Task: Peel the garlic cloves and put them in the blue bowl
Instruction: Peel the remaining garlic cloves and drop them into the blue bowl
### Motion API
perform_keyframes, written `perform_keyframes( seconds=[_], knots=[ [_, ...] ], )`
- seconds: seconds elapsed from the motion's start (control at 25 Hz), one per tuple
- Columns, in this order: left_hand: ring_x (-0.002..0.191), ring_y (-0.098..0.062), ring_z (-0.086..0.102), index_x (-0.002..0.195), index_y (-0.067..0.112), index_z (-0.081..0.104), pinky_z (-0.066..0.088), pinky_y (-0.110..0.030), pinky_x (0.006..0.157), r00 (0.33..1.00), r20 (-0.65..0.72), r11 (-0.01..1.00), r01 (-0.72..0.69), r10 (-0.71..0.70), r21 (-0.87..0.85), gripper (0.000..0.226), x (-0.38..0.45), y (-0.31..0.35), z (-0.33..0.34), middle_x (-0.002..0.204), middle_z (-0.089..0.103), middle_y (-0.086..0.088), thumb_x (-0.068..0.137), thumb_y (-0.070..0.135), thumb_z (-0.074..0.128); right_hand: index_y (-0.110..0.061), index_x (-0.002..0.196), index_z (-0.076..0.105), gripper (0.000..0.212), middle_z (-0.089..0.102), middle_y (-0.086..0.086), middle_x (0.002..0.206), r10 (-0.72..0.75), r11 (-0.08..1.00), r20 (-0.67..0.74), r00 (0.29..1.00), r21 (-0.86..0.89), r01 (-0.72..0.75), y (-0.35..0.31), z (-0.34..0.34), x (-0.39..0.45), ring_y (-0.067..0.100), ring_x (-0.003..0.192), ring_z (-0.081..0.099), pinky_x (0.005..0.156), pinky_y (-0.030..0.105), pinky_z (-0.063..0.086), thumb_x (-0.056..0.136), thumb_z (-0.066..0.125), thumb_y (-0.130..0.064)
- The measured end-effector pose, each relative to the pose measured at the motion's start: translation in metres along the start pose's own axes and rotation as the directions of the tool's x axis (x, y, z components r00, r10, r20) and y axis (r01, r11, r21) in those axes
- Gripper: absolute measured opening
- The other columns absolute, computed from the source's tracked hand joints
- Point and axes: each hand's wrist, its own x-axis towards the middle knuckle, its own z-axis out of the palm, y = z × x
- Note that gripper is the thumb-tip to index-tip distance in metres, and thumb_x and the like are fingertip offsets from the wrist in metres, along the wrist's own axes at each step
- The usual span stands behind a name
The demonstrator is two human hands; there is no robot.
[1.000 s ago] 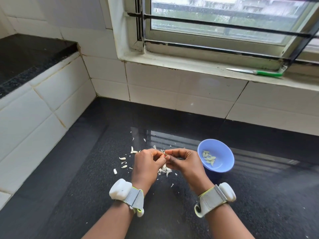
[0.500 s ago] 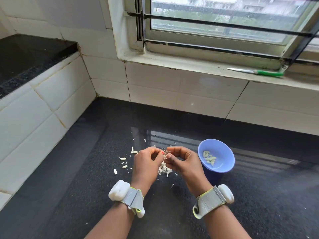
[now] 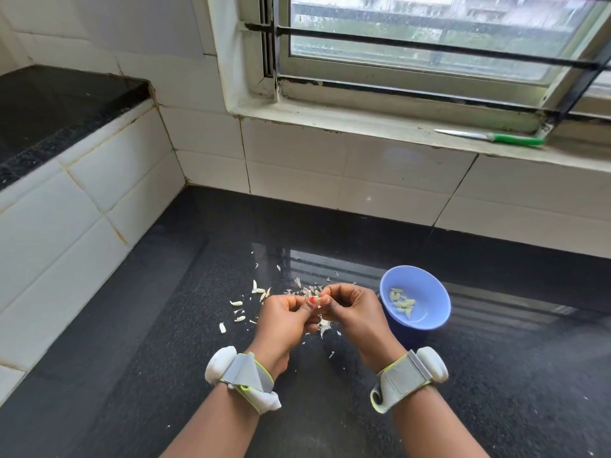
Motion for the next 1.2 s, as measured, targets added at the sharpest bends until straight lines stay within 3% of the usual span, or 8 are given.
perform_keyframes(
  seconds=[0.12,0.24,0.36,0.56,0.76,0.96,1.2],
  knots=[
    [0.05,-0.008,0.058,0.077,-0.001,0.064,0.051,-0.017,0.048,0.97,0.125,0.944,0.232,-0.208,-0.235,0.016,-0.002,0.006,-0.001,0.055,0.062,-0.001,0.091,0.006,0.058,-0.011,0.078,0.068,0.011,0.067,0.002,0.072,-0.029,0.998,0.081,0.996,0.066,0.023,-0.002,-0.005,0.002,0.016,0.072,0.063,0.072,0.031,0.055,0.089,0.066,-0.009],
    [0.052,-0.009,0.062,0.087,-0.005,0.063,0.052,-0.016,0.049,0.942,0.202,0.879,0.325,-0.268,-0.349,0.013,-0.002,0.01,-0.002,0.061,0.064,-0.005,0.091,0.004,0.056,-0.008,0.079,0.063,0.014,0.064,-0.002,0.068,-0.042,0.994,0.075,0.996,0.108,0.034,-0.004,-0.003,0.002,0.009,0.066,0.06,0.064,0.023,0.051,0.093,0.06,-0.004],
    [0.056,-0.011,0.066,0.094,-0.009,0.064,0.053,-0.017,0.052,0.962,0.16,0.905,0.262,-0.22,-0.335,0.014,-0.003,0.007,-0.001,0.068,0.069,-0.01,0.09,0.003,0.058,-0.007,0.082,0.063,0.015,0.063,-0.002,0.07,-0.024,0.999,0.016,1.0,0.041,0.023,-0.001,-0.001,0.003,0.009,0.067,0.058,0.062,0.022,0.049,0.095,0.057,-0.003],
    [0.06,-0.012,0.068,0.092,-0.001,0.068,0.052,-0.018,0.051,0.992,0.071,0.969,0.113,-0.1,-0.221,0.009,0.0,0.005,0.001,0.069,0.071,-0.008,0.088,0.003,0.061,-0.021,0.075,0.058,0.028,0.061,-0.008,0.071,-0.06,0.971,-0.077,0.995,-0.235,0.041,0.003,0.005,0.005,0.007,0.068,0.055,0.065,0.025,0.047,0.094,0.053,-0.001],
    [0.059,-0.009,0.066,0.088,0.004,0.069,0.052,-0.017,0.053,0.999,-0.031,0.968,0.016,-0.024,-0.249,0.008,0.003,0.005,0.001,0.068,0.071,-0.003,0.088,0.003,0.061,-0.012,0.093,0.064,0.007,0.07,0.006,0.082,0.018,0.999,-0.037,0.999,-0.045,-0.02,-0.004,0.002,0.001,0.019,0.074,0.067,0.072,0.033,0.058,0.094,0.061,-0.005],
    [0.058,-0.007,0.066,0.084,0.002,0.071,0.051,-0.016,0.051,0.996,-0.086,0.981,-0.042,0.026,-0.188,0.011,0.003,0.005,0.003,0.066,0.07,-0.004,0.088,0.003,0.061,-0.016,0.087,0.074,0.008,0.075,0.006,0.082,-0.02,0.992,-0.093,0.995,-0.123,0.009,-0.002,0.005,-0.004,0.028,0.081,0.072,0.079,0.044,0.06,0.081,0.078,-0.019],
    [0.06,-0.015,0.067,0.069,0.016,0.071,0.053,-0.024,0.052,0.972,-0.143,0.98,-0.176,0.187,0.091,0.02,0.006,0.004,0.0,0.062,0.07,-0.002,0.084,0.003,0.066,-0.022,0.092,0.074,0.015,0.076,-0.003,0.085,-0.085,0.985,-0.131,0.988,-0.164,0.063,-0.006,0.011,-0.005,0.013,0.081,0.072,0.078,0.034,0.06,0.08,0.079,-0.014]
  ],
)
